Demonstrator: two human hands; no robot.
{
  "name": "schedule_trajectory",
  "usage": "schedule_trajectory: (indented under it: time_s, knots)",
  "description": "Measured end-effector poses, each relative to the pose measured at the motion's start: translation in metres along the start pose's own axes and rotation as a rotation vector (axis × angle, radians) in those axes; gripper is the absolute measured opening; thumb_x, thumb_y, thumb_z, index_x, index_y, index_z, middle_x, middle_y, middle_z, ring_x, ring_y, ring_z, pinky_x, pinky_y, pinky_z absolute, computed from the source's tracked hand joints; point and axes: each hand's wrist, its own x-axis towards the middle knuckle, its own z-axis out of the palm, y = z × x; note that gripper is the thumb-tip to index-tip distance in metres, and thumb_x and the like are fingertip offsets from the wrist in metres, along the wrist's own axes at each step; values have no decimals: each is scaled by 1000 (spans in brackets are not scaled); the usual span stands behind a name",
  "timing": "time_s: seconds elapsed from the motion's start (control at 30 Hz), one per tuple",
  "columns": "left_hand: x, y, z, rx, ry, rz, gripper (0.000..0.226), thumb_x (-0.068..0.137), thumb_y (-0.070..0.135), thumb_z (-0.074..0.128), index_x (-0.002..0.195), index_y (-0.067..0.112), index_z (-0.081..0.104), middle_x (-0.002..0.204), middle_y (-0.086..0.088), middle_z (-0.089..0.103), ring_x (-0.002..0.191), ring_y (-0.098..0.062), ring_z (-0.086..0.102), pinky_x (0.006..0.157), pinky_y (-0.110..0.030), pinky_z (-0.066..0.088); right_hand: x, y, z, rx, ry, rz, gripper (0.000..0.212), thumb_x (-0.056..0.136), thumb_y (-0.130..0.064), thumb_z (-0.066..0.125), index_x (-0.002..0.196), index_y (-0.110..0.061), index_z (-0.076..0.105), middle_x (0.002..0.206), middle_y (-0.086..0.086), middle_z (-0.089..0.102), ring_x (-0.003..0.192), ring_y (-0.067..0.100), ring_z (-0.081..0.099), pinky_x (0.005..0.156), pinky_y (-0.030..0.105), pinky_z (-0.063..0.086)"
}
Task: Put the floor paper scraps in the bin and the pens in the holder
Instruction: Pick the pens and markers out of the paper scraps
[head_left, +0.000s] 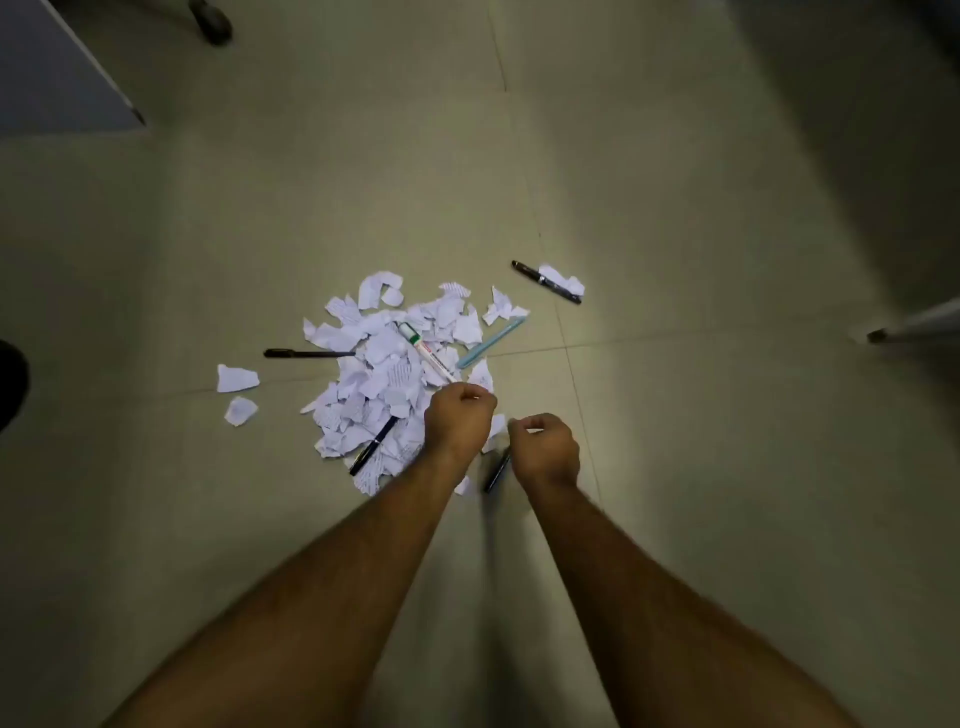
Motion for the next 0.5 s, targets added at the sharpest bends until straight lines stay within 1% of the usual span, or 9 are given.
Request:
schedule_trajectory:
  time_s: [0.03,0.1,0.13,0.2,0.27,0.33,0.4,0.5]
  knots:
    - [8,-10,6,20,18,32,8,73,27,63,77,22,69,88,-2,72,86,-26,68,83,-45,59,4,10,7,-34,41,-19,24,89,-34,65,99,-12,67,97,4,69,91,26,65,76,27,47]
    - [23,-23,18,118,36,147,15,78,23,66,91,16,72,92,-4,71,88,-22,65,85,-35,56,16,31,24,-85,130,-52,27,88,-37,65,100,-13,67,99,5,72,91,27,66,79,31,53]
    - [28,-26,22,164,53,180,19,82,19,65,99,11,71,96,-6,71,91,-21,64,84,-30,53,17,37,30,-93,137,-40,30,88,-39,65,101,-13,66,101,6,72,91,27,66,80,34,55]
    - [37,-33,30,243,73,281,24,86,17,63,107,7,69,100,-8,71,93,-21,64,79,-26,49,16,48,40,-121,124,-40,39,87,-45,66,110,-14,61,108,7,70,95,27,66,82,37,56]
    - [44,-29,32,351,73,370,25,87,18,63,109,7,68,103,-9,71,95,-24,65,79,-28,50,17,52,45,-189,96,-45,46,84,-46,68,115,-15,53,112,7,67,96,28,66,80,37,56]
    - [58,-23,32,516,67,434,28,87,18,63,113,9,66,112,-11,68,103,-27,63,85,-32,51,26,54,48,-284,56,-79,43,84,-43,68,111,-14,51,110,8,66,94,27,65,76,34,53]
    - [71,-14,32,709,57,509,32,88,14,62,120,9,63,122,-13,62,112,-29,60,92,-37,52,34,49,44,-362,38,-108,34,85,-35,66,107,-11,55,108,9,67,94,28,65,74,31,50]
    - [86,1,32,891,147,545,31,92,14,59,123,8,59,120,-14,60,110,-28,59,88,-36,52,49,41,31,-326,53,-82,27,84,-29,66,104,-11,63,104,9,69,91,28,65,71,27,46]
